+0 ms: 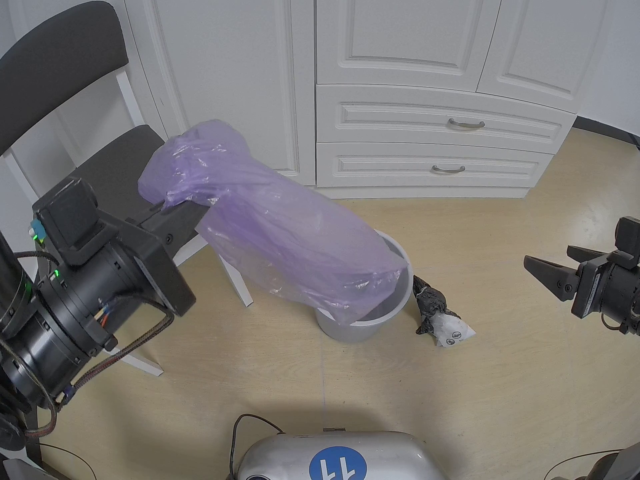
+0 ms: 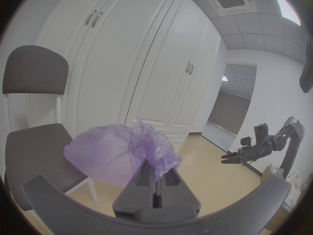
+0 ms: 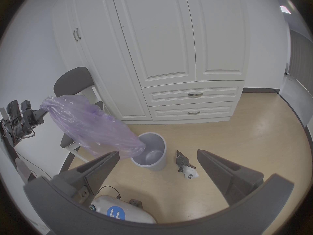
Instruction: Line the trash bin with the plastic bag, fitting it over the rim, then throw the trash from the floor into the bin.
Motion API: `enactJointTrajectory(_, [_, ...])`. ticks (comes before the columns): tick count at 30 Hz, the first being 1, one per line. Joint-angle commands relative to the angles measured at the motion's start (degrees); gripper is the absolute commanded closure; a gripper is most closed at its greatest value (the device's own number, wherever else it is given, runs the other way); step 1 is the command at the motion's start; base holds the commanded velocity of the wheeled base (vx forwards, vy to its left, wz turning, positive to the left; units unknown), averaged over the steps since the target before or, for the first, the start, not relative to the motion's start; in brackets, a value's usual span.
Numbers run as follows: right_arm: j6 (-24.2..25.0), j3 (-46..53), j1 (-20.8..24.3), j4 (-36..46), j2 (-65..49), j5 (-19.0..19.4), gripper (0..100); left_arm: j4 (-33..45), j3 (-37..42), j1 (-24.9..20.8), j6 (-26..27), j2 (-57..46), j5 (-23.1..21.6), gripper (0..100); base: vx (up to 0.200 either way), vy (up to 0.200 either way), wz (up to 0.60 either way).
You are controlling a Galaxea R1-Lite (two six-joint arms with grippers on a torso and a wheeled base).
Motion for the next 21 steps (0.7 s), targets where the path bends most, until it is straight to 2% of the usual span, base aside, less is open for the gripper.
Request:
enactJointTrajectory(1, [0.0, 0.2, 0.3, 0.0, -0.1, 0.0, 0, 0.2, 0.9, -2.1, 1.0, -1.4, -0.1, 100, 0.0, 0.0, 0.0])
enactJointTrajectory(11, [0.2, 0.3, 0.5, 0.0, 0.2, 0.0, 0, -0.2, 2.4, -3.0, 2.3, -2.5, 0.0, 100, 0.0, 0.0, 0.0])
enactJointTrajectory(16, [0.3, 0.4, 1.1, 0.0, 1.1, 0.1, 0, -0.1, 3.7, -5.5, 6.7, -5.7, 0.1, 100, 0.0, 0.0, 0.0])
enactJointTrajectory(21, [0.2, 0.8, 1.4, 0.0, 1.4, 0.1, 0, -0.2, 4.2, -5.9, 7.7, -7.1, 0.0, 100, 0.0, 0.0, 0.0])
